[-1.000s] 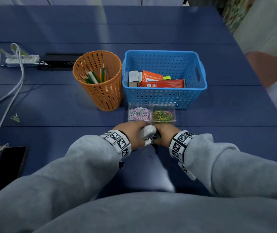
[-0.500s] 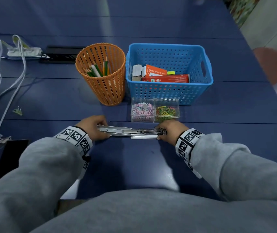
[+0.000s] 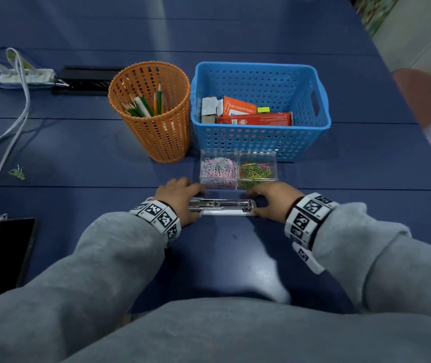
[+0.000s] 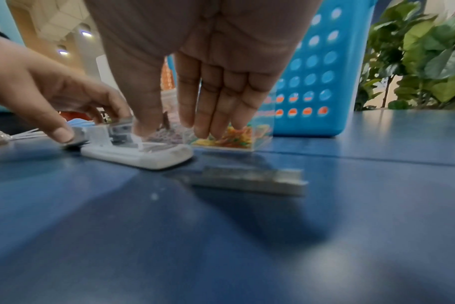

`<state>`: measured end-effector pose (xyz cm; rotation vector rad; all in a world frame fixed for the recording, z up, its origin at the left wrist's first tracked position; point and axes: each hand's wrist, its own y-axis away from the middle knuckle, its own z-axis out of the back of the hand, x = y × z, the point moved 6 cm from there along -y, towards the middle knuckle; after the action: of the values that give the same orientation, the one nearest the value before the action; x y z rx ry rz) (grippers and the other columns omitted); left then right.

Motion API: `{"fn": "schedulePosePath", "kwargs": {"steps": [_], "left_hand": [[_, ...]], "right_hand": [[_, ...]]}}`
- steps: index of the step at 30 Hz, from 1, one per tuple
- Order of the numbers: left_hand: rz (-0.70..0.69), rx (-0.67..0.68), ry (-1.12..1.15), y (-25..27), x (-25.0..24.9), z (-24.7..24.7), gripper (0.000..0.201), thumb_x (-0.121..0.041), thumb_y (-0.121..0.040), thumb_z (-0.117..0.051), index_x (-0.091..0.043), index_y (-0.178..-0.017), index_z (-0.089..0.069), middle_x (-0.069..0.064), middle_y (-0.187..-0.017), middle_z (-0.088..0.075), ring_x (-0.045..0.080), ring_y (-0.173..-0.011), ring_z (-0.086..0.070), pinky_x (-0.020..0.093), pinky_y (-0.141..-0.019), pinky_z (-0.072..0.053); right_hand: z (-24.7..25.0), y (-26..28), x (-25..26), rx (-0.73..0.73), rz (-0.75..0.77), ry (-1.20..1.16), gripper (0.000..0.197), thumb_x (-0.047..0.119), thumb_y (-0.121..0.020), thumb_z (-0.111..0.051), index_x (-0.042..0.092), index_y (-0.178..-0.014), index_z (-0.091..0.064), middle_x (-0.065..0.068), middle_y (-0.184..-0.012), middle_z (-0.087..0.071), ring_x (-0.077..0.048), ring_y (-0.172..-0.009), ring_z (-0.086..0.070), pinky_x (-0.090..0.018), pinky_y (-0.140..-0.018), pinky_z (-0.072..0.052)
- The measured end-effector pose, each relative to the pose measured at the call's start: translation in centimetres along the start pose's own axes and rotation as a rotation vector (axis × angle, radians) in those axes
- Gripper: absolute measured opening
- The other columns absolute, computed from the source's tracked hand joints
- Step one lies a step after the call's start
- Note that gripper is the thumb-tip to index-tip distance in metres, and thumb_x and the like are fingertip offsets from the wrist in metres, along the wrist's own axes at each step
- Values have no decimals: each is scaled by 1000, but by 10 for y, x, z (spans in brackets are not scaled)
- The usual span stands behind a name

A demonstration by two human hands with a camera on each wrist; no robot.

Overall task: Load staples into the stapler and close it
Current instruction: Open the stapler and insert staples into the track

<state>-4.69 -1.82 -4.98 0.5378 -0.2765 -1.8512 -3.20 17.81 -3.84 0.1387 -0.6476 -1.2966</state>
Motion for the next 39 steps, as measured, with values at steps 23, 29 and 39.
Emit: {"fn": "schedulePosePath", "kwargs": {"steps": [23,29,39], "left_hand": [[-25,17,196,-9,-11,-13,38,-31,-80,-63,-31,-117,-55,6,-125,-53,30,-117,-43,42,-101,-39],[-32,7,207,-7,-12,-12,37,-32,-80,-64,-32,-116,-56,6,-124,-54,30,-116,-44,45,-101,-40],[-31,19,214,-8,-10,-13,36,-32,-80,-63,-34,-115,-55,4,-125,-53,29,-116,-44,45,-101,-39]], "right_hand": [[19,25,5,-201,55,-93,19,23,-82,-59,14,-98,-61,-9,-98,-67,-26,-89,-60,-37,-81,-51],[19,12,16,-196,89,-174,23,23,-85,-60,11,-103,-68,-11,-103,-67,-24,-94,-60,-21,-79,-39],[11,7,25,-82,113,7,27,25,-84,-61,9,-106,-63,-12,-112,-63,-26,-104,-56,-33,-89,-45]]}}
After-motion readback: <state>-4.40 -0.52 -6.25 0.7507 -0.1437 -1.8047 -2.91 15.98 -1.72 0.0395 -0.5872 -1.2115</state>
